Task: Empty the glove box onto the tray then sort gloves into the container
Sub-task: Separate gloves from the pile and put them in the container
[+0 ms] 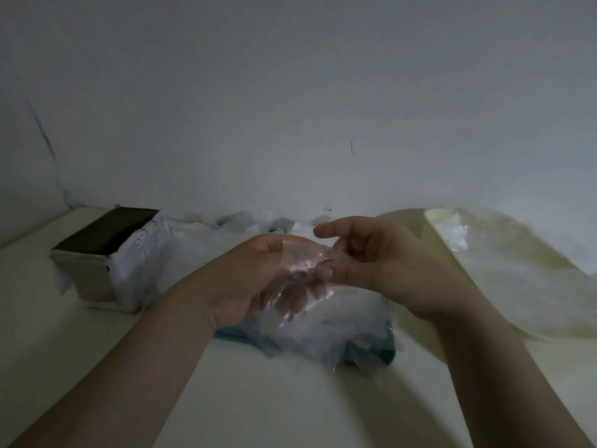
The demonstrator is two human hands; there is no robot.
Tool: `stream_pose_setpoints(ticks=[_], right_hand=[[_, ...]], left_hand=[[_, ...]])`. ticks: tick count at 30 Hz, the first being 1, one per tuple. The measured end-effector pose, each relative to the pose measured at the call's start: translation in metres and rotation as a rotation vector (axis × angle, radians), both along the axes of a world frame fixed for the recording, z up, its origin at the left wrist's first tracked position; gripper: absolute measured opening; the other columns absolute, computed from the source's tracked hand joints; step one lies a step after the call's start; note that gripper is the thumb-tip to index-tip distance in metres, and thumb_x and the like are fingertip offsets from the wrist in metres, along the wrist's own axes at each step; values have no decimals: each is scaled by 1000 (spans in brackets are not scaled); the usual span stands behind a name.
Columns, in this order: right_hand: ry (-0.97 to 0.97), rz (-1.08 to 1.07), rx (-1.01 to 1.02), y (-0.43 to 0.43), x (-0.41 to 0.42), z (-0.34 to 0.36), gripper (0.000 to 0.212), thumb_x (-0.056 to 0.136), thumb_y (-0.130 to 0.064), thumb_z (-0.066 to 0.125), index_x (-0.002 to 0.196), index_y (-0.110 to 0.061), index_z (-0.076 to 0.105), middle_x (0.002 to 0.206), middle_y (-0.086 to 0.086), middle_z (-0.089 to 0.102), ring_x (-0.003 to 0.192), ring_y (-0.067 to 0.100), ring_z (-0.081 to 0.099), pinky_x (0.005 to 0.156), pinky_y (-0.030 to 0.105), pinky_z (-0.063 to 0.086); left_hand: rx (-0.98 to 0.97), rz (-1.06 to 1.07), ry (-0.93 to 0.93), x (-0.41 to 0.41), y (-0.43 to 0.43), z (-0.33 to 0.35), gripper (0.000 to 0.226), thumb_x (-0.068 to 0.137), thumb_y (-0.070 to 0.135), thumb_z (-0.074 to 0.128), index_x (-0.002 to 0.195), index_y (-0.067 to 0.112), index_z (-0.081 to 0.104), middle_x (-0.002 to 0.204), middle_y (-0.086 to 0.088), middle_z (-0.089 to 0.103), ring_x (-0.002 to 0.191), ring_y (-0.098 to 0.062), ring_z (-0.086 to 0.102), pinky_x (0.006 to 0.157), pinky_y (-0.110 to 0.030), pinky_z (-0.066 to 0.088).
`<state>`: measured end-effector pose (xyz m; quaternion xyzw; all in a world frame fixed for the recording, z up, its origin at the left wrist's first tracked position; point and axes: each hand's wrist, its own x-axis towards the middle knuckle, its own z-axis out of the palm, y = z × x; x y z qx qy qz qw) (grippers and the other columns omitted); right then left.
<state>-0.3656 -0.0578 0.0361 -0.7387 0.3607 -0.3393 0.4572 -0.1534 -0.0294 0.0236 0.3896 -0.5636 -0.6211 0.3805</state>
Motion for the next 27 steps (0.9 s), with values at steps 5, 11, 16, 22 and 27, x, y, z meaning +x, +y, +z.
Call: stream_pose_setpoints(ticks=[5,11,16,22,27], right_hand=[[-193,-193,156,-11,2,-15,18,83,-12,81,90,3,73,74,14,65,64,27,60,62,35,57],[-351,-308,225,-14,7,-21,21,88,-11,78,106,-2,73,73,8,64,60,22,58,57,33,55],[-309,-452,158,-27,-13,-26,18,89,-21,79,98,-6,74,54,-3,49,43,11,31,42,21,27],[-96,-761,-99,-29,-15,-30,27,95,-47,68,100,-22,75,73,-7,72,63,10,66,57,27,51],[-55,-174,379,-25,-21,-20,100,58,-99,55,123,-25,72,115,-3,77,106,18,73,91,37,55]], left_hand=[[253,231,371,5,-13,-5,51,90,54,64,112,9,76,84,-12,73,61,-17,64,52,-26,54],[215,278,338,0,-11,-19,26,81,31,74,100,13,73,89,-4,73,76,-16,70,69,-33,60],[146,397,427,10,-14,-8,15,85,16,64,98,9,68,103,-9,79,69,-16,74,50,-21,53],[107,303,463,26,-11,-6,24,84,21,57,105,10,54,128,-12,73,68,-17,75,49,-19,45],[39,156,382,8,0,-2,27,87,21,52,66,21,70,127,-16,73,67,-23,74,40,-20,39]])
